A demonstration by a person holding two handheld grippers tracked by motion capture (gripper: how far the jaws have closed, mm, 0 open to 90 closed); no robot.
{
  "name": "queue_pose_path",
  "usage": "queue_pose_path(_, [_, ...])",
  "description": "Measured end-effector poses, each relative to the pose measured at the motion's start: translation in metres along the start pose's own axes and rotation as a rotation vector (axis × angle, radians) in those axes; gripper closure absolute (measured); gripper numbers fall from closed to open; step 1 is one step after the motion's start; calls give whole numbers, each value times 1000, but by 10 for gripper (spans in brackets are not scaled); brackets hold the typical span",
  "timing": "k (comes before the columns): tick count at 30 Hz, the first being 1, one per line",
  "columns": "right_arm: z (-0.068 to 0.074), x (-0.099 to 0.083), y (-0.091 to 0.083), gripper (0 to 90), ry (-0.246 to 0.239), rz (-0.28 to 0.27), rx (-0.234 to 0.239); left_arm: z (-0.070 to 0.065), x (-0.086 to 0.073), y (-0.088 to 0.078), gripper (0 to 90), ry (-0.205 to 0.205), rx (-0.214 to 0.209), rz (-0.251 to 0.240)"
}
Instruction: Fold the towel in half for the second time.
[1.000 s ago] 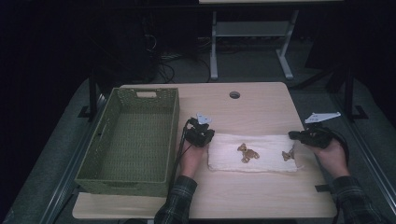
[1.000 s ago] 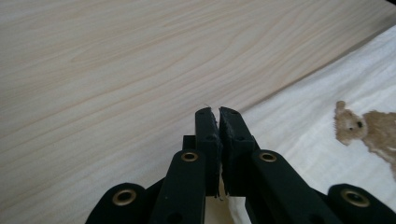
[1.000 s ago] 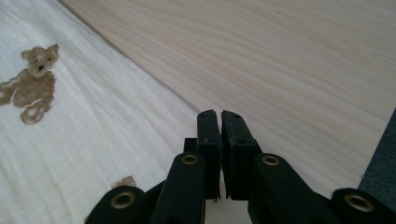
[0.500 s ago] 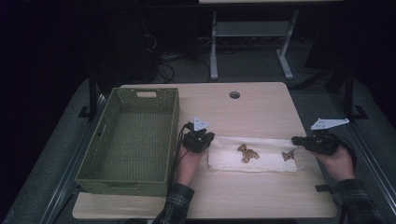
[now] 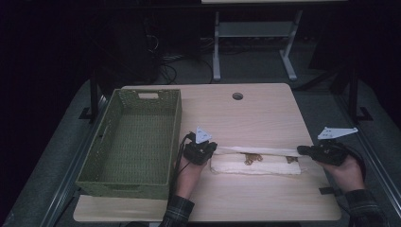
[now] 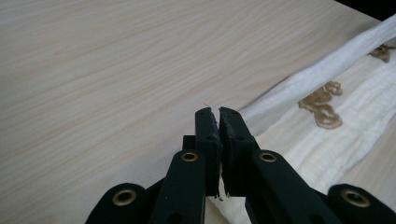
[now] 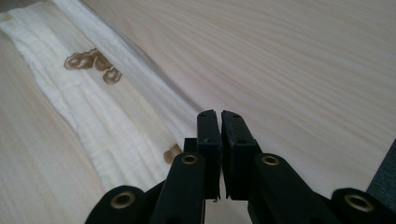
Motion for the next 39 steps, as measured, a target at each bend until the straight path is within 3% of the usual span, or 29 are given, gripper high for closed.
queue_pose_path(7, [10, -10, -4, 861, -13, 14, 11, -7, -8, -5, 865, 30, 4, 9])
queue_pose_path(23, [31, -28, -5, 860, -48, 43, 44, -16, -34, -4, 864, 7, -5, 83])
queue_pose_path(28, [35, -32, -8, 852, -46, 44, 60, -18, -33, -7, 854, -13, -8, 79])
queue_pose_path(31, [35, -29, -11, 788, -47, 16, 76, -19, -31, -11, 800, -18, -8, 77])
queue_pose_path(39, [37, -19, -21, 795, -54, -56, 80, -26, -14, -22, 786, 12, -26, 29])
Point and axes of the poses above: each handheld gripper's, and its own axes: y roughly forward along the jaws, x roughly out of its top, z roughly to its left, the point moved 7 cm from there along y, roughly forward along the jaws, and after that the axes turned 11 degrees about z, right-handed, at the moved point
